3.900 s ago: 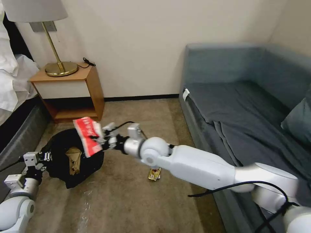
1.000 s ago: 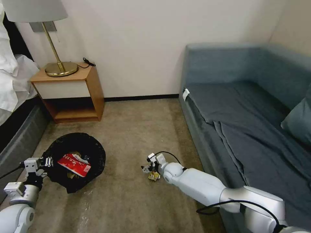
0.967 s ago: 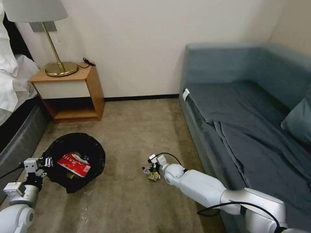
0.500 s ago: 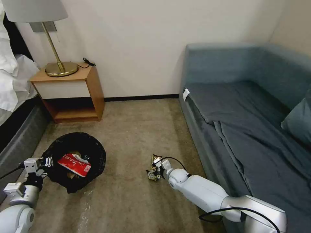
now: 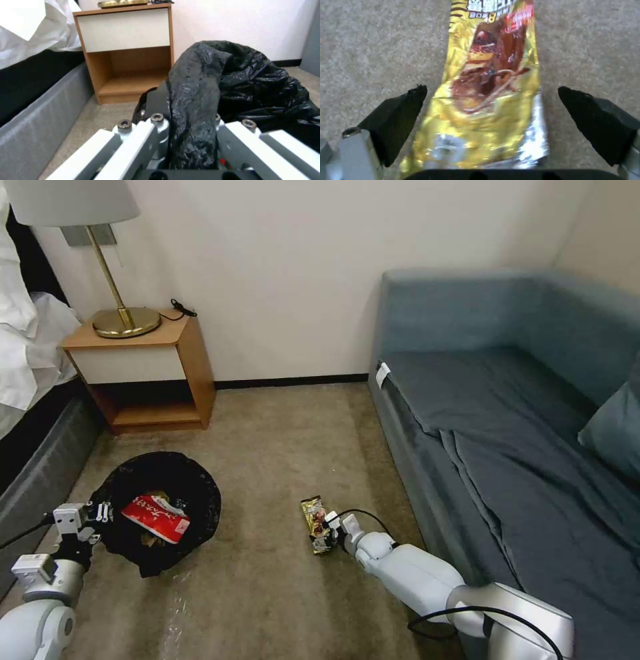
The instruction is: Pick up the trash bin, then pick up the garbage on the floor and place it into the trash bin.
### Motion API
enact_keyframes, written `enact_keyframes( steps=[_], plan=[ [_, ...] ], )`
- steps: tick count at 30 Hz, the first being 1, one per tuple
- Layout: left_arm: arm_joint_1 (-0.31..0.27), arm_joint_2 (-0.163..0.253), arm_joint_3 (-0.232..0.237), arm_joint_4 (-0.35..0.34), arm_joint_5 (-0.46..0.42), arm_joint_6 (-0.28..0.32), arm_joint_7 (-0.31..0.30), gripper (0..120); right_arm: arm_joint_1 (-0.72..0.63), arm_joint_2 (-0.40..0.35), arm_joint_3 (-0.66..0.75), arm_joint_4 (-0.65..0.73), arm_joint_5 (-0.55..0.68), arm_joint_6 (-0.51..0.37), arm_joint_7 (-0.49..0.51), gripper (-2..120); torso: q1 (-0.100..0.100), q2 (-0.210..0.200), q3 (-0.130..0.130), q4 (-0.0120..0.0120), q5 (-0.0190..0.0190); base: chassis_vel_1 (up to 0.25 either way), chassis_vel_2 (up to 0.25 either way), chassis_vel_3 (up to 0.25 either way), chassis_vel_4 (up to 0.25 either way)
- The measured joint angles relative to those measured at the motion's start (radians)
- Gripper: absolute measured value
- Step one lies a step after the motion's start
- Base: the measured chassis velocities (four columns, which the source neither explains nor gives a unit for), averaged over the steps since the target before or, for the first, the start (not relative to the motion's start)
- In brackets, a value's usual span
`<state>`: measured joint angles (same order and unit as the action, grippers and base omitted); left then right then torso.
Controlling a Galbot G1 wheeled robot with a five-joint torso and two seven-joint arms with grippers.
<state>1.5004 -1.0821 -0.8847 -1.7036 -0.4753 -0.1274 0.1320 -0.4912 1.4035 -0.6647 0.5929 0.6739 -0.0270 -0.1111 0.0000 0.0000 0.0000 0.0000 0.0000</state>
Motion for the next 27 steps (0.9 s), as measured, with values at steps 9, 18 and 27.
enact_keyframes(
  steps=[9,18,27],
  plan=[
    [0.0,-0.002,-0.002,0.0,-0.001,0.0,0.001,6,-0.001,0.017,0.003,-0.036,-0.012,0.018,-0.05,93,0.0,0.0,0.0,0.0,0.0,0.0,0.0,0.0,0.0],
    [0.012,-0.002,-0.013,-0.008,-0.008,-0.005,0.002,6,-0.004,0.023,0.021,-0.073,-0.029,0.034,-0.092,62,0.0,0.0,0.0,-0.0001,-0.0001,0.0,0.0,0.0,0.0],
    [0.022,-0.01,-0.02,-0.024,-0.008,-0.007,0.003,6,-0.014,0.027,0.036,-0.071,-0.046,0.041,-0.103,25,0.0,0.0,0.0,-0.0001,-0.0001,0.0,0.0,0.0,0.0]
  ],
)
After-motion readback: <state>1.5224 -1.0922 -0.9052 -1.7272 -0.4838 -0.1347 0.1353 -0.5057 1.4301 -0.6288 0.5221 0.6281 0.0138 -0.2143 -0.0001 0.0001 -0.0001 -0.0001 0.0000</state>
